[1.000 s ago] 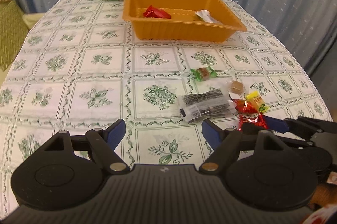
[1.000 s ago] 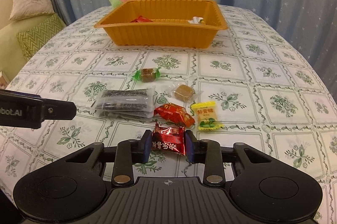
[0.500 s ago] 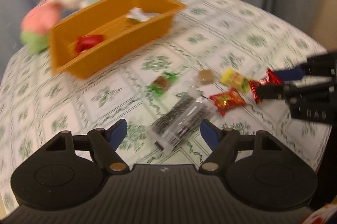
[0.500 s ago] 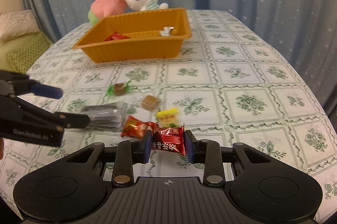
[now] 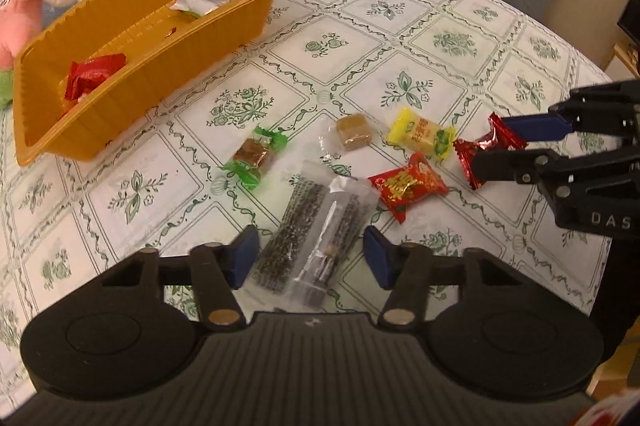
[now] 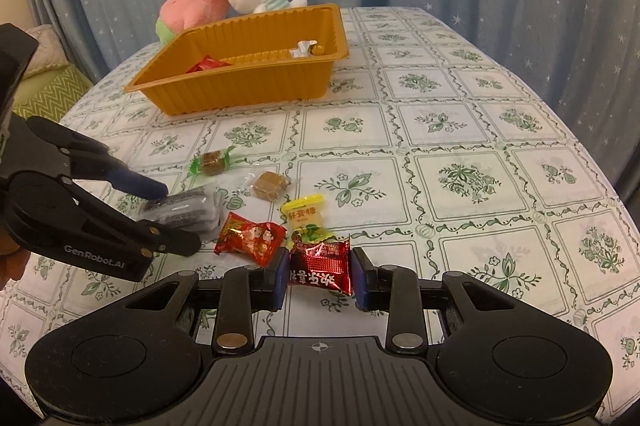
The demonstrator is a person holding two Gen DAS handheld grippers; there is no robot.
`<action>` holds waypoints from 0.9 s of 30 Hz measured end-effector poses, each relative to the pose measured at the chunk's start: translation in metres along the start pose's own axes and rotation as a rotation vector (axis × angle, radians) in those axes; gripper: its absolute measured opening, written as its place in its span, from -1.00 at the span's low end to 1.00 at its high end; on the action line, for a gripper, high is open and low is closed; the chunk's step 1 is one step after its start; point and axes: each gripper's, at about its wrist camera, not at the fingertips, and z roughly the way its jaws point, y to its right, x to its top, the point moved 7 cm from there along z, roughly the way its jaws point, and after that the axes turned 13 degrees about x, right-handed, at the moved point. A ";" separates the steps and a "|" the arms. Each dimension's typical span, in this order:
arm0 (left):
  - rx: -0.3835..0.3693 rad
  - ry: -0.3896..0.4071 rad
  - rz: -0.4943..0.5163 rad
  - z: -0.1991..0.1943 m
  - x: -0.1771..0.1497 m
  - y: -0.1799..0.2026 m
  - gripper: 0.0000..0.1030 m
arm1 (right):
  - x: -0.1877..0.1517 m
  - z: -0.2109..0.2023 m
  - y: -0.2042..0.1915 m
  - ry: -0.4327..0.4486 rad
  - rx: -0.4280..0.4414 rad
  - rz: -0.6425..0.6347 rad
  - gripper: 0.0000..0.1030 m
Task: Organize snacks
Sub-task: 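Grasp the red candy packet with the right gripper while the left grasps the clear stick packet, then carry both packets over the orange tray and open both grippers to drop them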
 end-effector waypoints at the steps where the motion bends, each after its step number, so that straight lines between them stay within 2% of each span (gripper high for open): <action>1: -0.001 -0.005 -0.018 -0.001 -0.001 0.000 -0.22 | 0.000 0.000 0.000 0.001 0.000 0.001 -0.36; 4: 0.027 -0.021 -0.085 -0.007 -0.007 0.002 -0.31 | 0.001 -0.001 0.000 0.004 0.001 0.003 -0.36; 9: 0.087 -0.045 -0.308 -0.023 -0.030 -0.001 -0.33 | 0.002 -0.003 -0.003 0.010 0.006 0.000 -0.36; 14: 0.126 -0.037 -0.469 -0.045 -0.048 -0.001 -0.33 | 0.005 -0.008 -0.010 0.020 0.017 -0.012 -0.36; 20: 0.185 -0.010 -0.542 -0.071 -0.057 -0.001 -0.33 | 0.010 -0.015 -0.022 0.033 0.032 -0.032 -0.36; 27: 0.217 0.024 -0.587 -0.096 -0.060 -0.008 -0.33 | 0.015 -0.025 -0.035 0.046 0.043 -0.054 -0.36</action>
